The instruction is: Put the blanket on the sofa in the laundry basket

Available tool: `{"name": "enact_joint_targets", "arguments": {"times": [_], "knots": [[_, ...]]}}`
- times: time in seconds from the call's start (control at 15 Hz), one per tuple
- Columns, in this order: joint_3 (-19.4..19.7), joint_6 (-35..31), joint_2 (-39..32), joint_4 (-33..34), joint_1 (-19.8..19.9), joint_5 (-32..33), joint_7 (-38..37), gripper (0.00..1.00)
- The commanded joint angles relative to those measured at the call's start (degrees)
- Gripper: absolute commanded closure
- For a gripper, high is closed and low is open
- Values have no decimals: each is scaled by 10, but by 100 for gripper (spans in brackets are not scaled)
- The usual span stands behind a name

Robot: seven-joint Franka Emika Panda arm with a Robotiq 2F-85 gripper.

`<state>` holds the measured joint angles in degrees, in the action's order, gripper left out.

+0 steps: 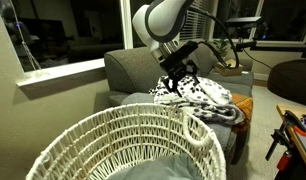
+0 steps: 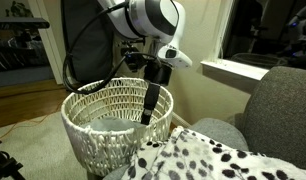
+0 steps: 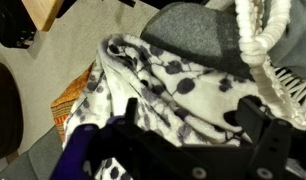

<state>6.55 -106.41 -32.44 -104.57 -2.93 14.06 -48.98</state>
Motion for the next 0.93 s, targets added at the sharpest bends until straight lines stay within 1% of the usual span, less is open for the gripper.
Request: {"name": "enact_joint_targets", "arguments": {"times": [0.0, 0.67, 0.87], "knots": [[9, 6, -27, 27, -4, -2, -3, 0], [20, 9, -107, 96, -9, -5, -9, 0], [30, 8, -121, 110, -16, 10, -17, 0]]}}
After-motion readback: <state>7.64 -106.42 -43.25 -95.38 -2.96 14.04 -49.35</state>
